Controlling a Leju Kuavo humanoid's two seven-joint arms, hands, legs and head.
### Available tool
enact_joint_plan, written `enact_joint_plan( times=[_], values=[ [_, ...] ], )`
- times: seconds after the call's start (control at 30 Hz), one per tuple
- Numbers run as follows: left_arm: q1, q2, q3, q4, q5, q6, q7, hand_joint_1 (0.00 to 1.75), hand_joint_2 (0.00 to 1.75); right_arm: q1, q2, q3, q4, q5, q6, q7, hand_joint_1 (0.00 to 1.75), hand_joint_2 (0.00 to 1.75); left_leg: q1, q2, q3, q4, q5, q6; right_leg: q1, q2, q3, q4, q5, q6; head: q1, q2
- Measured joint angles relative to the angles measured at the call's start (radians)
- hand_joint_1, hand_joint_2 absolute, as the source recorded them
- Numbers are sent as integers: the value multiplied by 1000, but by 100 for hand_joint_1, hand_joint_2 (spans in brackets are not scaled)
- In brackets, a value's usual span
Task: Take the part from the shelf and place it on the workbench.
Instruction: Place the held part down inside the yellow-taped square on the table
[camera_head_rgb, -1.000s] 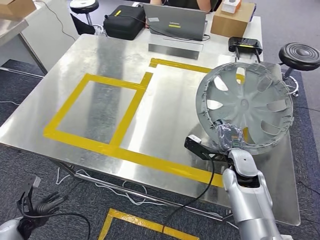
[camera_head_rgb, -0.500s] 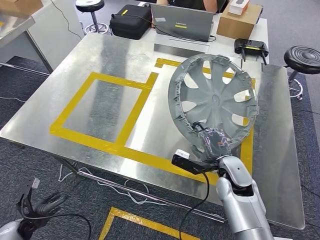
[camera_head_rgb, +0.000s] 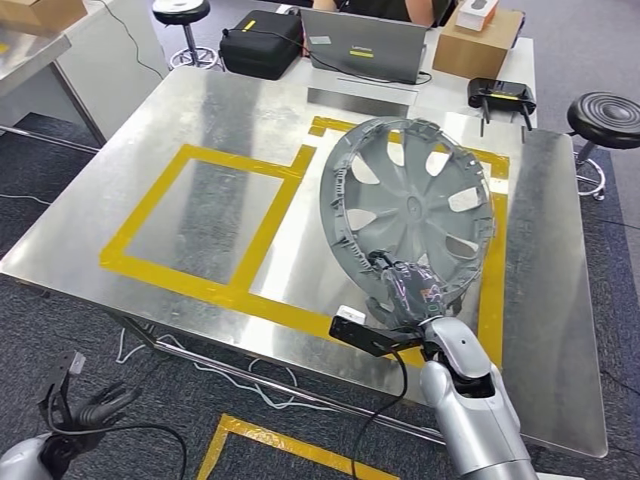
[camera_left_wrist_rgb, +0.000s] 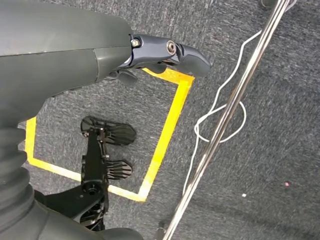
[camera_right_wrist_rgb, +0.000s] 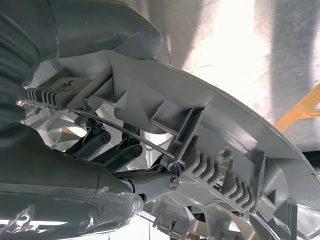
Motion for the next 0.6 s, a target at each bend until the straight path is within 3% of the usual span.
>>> enact_joint_plan(
  times=[0.03,0.07,0.2,0.43,0.5,0.57,0.6],
  values=[
    [0,0,0,0,3,2,0,0,175,0,0,0,0,0,0,1,42,175,0,0,0,0,0,0,0,0,0,0,0,0,0,0],
    [0,0,-1,0,5,4,0,0,175,-1,0,0,0,0,0,2,17,175,0,0,0,0,0,0,0,0,0,0,0,0,0,0],
    [1,0,-11,0,8,10,0,0,0,-6,0,0,-2,1,0,3,0,175,0,0,1,0,0,0,0,0,0,0,0,0,0,0],
    [2,2,-15,0,20,26,20,0,0,-11,0,5,-6,0,1,5,0,175,-6,0,1,2,-3,11,-8,2,2,-2,2,10,0,0],
    [2,2,-15,0,20,35,29,0,0,-10,0,8,-16,-20,4,-7,0,87,-7,3,4,-2,4,18,-11,7,2,-4,6,18,-1,0],
    [1,1,-15,0,20,38,34,0,0,-5,0,10,-33,-66,14,-34,0,0,-3,11,10,-16,14,25,-9,-16,-8,16,-15,26,2,0],
    [2,1,-15,0,20,38,35,0,0,-2,0,12,-43,-91,20,-48,0,0,-1,17,13,-22,18,28,-7,-36,-22,51,-43,30,5,0]
  ],
)
